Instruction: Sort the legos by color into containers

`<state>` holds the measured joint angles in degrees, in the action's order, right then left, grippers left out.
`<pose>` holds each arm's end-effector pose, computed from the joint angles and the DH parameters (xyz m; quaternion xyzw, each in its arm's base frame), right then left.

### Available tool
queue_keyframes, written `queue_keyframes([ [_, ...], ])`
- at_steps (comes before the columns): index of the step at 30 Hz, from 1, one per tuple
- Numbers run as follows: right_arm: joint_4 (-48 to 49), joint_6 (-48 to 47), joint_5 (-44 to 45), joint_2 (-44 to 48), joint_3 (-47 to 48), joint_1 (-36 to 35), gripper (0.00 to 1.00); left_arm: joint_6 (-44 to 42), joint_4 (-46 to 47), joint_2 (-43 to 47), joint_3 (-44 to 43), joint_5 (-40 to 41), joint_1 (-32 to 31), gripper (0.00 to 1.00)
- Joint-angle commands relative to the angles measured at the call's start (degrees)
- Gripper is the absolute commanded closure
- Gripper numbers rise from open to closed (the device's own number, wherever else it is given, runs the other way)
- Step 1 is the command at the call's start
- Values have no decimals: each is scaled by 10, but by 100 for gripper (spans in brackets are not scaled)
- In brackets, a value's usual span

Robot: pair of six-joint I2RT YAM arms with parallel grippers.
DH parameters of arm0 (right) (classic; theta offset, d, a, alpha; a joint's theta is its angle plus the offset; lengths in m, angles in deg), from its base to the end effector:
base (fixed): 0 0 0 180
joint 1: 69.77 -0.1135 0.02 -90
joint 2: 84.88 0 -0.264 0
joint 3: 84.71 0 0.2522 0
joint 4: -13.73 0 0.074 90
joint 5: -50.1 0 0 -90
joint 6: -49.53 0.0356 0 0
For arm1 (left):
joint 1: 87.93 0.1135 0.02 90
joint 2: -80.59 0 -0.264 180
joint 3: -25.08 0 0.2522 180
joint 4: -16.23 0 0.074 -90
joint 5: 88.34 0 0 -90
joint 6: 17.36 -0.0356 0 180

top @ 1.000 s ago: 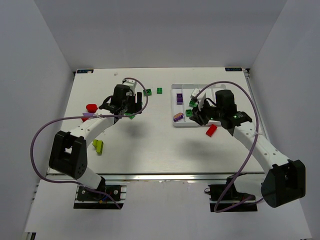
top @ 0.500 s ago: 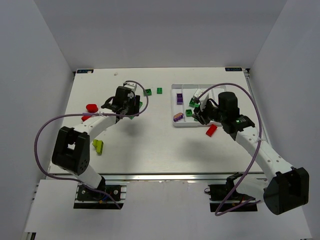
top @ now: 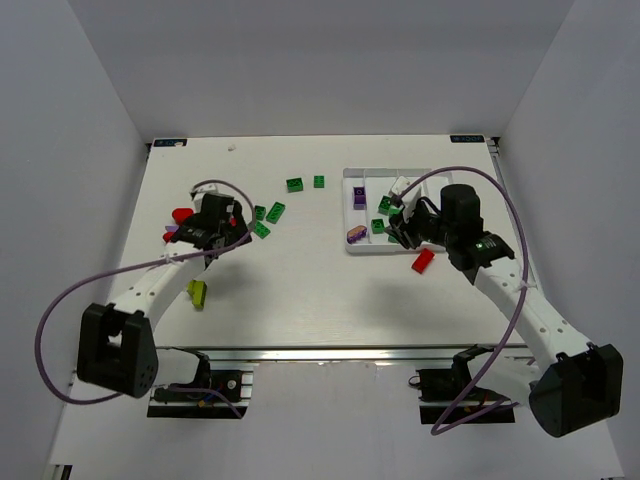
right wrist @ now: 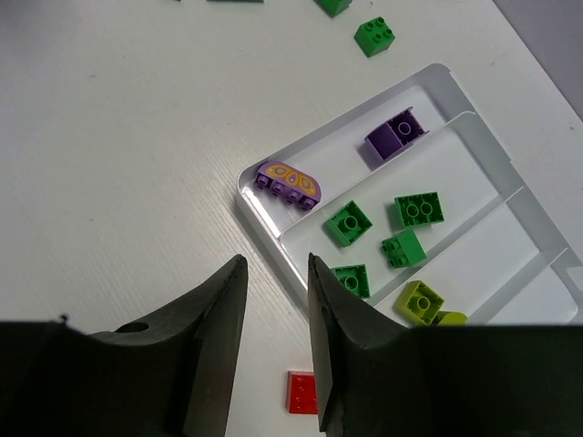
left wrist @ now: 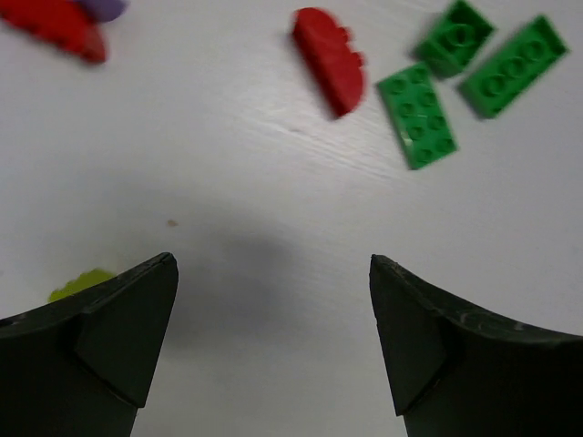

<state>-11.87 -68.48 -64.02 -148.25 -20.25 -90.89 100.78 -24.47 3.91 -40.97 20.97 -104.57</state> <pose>0.2286 0.1039 0.3101 -0.4447 0.7011 0.1436 0.5386 0.2662 -0.0673 0.2399 -0.1484 0.9200 0.0220 0.3621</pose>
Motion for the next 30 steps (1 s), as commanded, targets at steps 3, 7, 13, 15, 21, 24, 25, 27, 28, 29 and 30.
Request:
queue_keyframes([
  [3,24,5,-7,32,0,-3,60,113,-85,74,61,108,35,6],
  [7,28,5,-8,47,-7,-3,60,120,-102,79,85,127,51,7],
  [13,31,5,-5,48,-9,-3,59,-27,5,58,64,-42,51,6],
  [15,31,4,-3,45,-9,-3,59,-117,76,52,60,-143,51,6],
  [21,30,4,-8,32,-8,-3,58,-204,210,-48,-6,-280,47,12],
  [24,28,4,-11,27,-8,-3,58,-239,228,-116,-61,-270,45,12],
  [25,26,4,-12,26,-7,-2,58,-246,225,-136,-79,-270,45,12],
  [27,25,4,-15,25,-7,-3,58,-263,207,-191,-133,-269,45,12],
  [28,25,5,-15,25,-6,-3,58,-269,200,-208,-148,-269,44,12],
  [29,24,5,-18,26,-7,-2,58,-280,194,-238,-164,-265,44,13],
  [30,25,6,-19,25,-7,-3,58,-281,180,-253,-192,-256,45,14],
])
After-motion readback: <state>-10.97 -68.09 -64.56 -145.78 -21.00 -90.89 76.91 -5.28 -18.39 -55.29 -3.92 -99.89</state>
